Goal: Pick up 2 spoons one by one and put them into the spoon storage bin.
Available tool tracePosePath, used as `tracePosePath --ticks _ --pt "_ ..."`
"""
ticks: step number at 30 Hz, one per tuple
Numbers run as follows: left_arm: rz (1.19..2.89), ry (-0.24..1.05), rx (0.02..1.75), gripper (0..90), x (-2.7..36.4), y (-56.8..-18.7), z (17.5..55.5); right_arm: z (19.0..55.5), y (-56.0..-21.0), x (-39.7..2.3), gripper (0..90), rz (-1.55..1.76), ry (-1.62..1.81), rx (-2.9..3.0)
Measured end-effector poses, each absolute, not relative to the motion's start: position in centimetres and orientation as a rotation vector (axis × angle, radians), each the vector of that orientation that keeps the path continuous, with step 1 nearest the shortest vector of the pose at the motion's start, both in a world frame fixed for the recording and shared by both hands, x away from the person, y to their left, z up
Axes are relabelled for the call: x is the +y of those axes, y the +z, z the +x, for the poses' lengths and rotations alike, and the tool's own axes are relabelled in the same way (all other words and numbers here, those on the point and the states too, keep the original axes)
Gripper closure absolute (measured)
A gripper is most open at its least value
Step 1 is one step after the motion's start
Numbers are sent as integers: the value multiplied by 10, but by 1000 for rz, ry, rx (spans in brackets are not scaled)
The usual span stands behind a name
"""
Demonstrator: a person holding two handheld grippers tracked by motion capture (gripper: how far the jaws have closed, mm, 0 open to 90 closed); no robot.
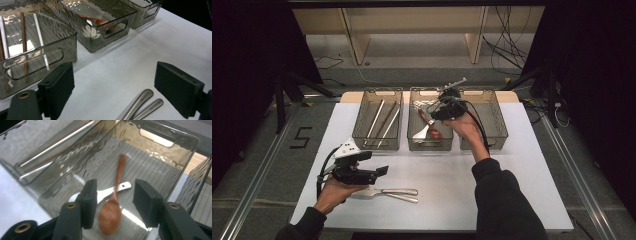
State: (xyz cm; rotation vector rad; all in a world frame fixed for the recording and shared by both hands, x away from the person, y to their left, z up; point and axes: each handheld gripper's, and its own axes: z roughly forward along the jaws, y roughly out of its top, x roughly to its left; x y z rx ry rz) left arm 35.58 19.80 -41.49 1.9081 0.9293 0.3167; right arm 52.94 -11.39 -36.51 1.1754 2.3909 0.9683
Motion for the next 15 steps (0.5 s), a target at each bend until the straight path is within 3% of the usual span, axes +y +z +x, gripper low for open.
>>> tracePosePath --ticks 6,15 --pt "1922 309 933 158 198 -416 356 507 -359 -121 410 1110 1016 2403" --pt "2021 277 920 160 193 -420 355 460 -359 -136 366 1004 1112 2443"
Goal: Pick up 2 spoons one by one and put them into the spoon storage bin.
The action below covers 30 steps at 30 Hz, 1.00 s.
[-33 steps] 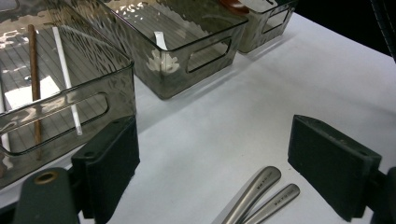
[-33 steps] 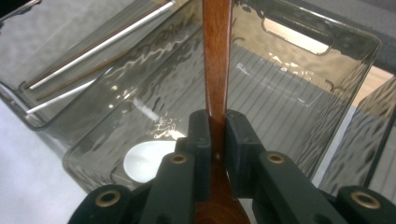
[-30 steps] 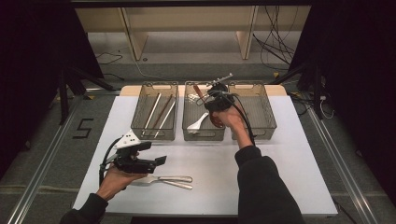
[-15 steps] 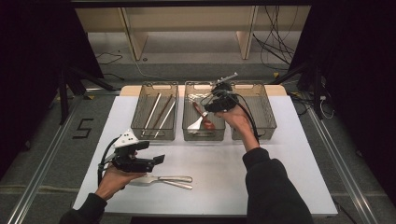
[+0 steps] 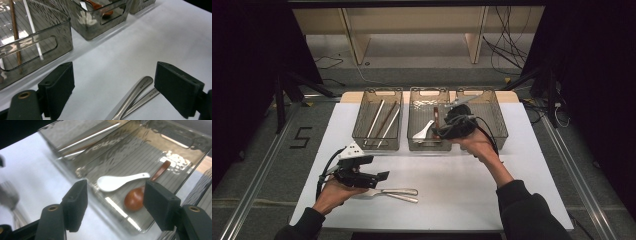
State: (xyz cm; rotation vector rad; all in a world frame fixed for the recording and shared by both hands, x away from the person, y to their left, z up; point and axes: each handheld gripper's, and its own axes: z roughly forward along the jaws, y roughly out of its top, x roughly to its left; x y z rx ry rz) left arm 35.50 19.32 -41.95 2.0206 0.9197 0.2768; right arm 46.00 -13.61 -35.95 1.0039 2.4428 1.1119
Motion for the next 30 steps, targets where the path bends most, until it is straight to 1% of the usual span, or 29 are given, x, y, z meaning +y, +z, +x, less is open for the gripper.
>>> tracePosePath --ticks 6,18,30 --pt "2085 272 913 162 191 -423 356 437 -366 -152 354 991 1172 2442" --pt "2136 264 901 165 191 -424 356 401 -372 -170 332 953 1245 2435" --pt "2152 252 889 167 190 -423 354 378 -378 -185 316 963 1310 2402"
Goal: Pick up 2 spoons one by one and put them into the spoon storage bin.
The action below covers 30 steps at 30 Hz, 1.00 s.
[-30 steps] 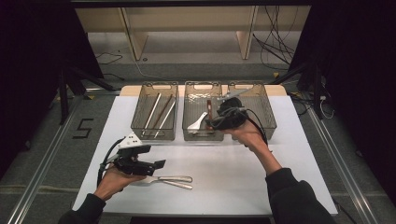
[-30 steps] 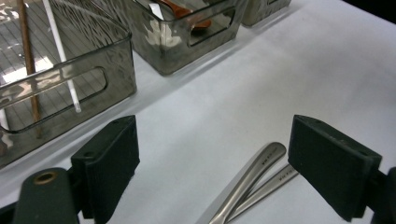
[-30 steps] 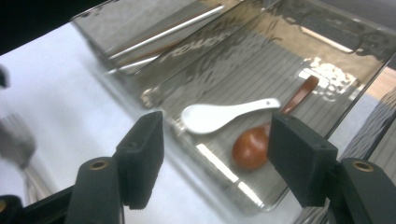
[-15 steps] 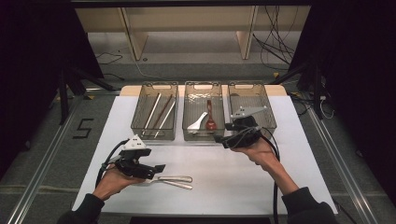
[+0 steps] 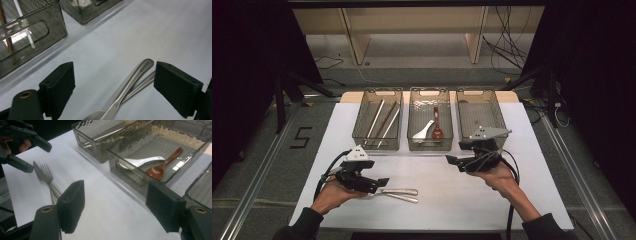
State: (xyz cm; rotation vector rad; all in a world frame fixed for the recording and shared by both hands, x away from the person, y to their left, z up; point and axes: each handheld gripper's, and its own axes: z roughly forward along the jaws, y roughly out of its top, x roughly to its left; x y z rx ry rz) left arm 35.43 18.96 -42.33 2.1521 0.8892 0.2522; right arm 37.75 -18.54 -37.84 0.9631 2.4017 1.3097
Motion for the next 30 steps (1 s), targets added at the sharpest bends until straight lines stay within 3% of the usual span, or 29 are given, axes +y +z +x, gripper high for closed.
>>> tracePosePath --ticks 30 --pt "2232 242 878 156 182 -422 357 340 -397 -220 229 1045 1343 2324"
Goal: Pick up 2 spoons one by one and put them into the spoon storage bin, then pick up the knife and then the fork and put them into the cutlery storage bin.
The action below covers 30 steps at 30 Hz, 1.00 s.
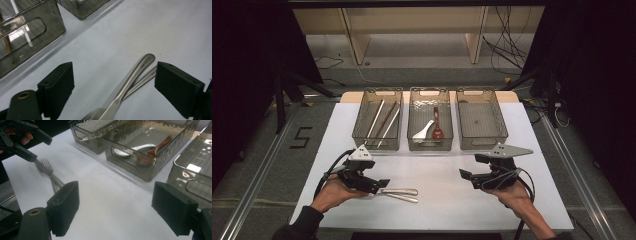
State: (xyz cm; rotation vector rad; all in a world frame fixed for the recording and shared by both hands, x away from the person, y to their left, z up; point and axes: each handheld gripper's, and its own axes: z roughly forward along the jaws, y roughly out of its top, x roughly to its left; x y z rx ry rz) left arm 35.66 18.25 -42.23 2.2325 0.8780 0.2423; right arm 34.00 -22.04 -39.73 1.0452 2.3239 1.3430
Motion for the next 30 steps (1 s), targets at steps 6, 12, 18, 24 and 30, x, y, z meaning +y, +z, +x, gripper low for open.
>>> tracePosePath --ticks 6,12,18,24,30 --pt "2311 245 849 156 178 -426 357 334 -399 -222 226 1044 1352 2325" --pt "2428 256 810 162 169 -431 355 331 -400 -225 226 1052 1345 2331" --pt "2520 277 767 205 166 -439 355 331 -399 -223 229 1039 1345 2339" --pt "2582 277 722 282 163 -445 355 330 -401 -220 232 1027 1330 2357" --pt "2659 215 702 382 160 -453 357 331 -401 -220 235 1030 1332 2360"
